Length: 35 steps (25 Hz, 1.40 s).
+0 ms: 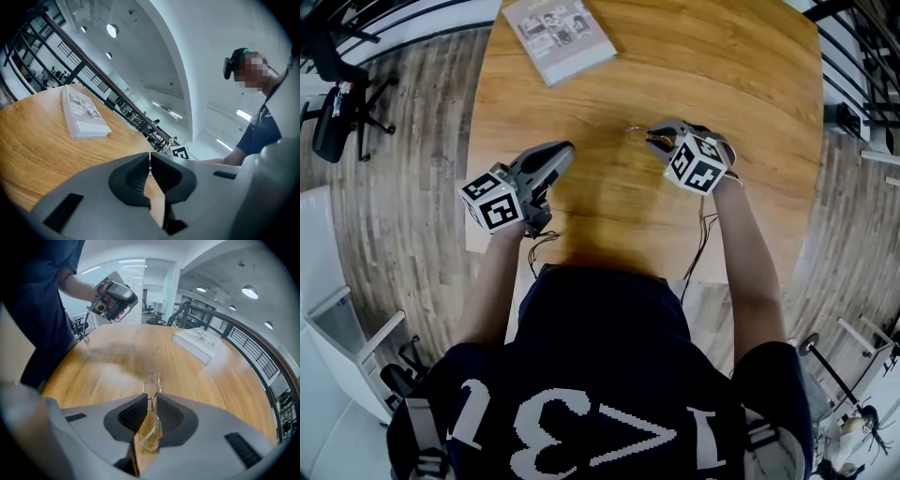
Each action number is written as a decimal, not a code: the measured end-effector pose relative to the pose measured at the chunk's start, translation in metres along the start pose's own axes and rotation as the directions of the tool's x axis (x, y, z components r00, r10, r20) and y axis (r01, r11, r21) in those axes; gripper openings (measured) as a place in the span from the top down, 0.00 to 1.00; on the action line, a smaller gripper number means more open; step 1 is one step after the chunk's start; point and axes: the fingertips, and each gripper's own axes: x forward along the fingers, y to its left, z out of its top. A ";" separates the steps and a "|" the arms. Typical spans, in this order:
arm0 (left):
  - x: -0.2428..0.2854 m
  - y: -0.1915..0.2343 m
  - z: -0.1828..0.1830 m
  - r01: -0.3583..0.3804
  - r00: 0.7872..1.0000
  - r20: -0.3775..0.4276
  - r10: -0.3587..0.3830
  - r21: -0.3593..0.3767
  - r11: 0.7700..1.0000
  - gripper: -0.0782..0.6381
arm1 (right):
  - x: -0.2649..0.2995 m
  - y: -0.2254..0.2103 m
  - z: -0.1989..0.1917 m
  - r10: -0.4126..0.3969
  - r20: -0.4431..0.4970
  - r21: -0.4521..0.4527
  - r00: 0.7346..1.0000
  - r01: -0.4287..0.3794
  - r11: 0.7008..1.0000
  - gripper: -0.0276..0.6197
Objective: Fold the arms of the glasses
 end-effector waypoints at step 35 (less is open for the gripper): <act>-0.025 -0.083 0.135 -0.383 0.909 0.358 0.213 0.519 0.764 0.86 | -0.317 -0.027 0.066 -0.877 0.305 0.798 0.371 0.404 0.448 0.92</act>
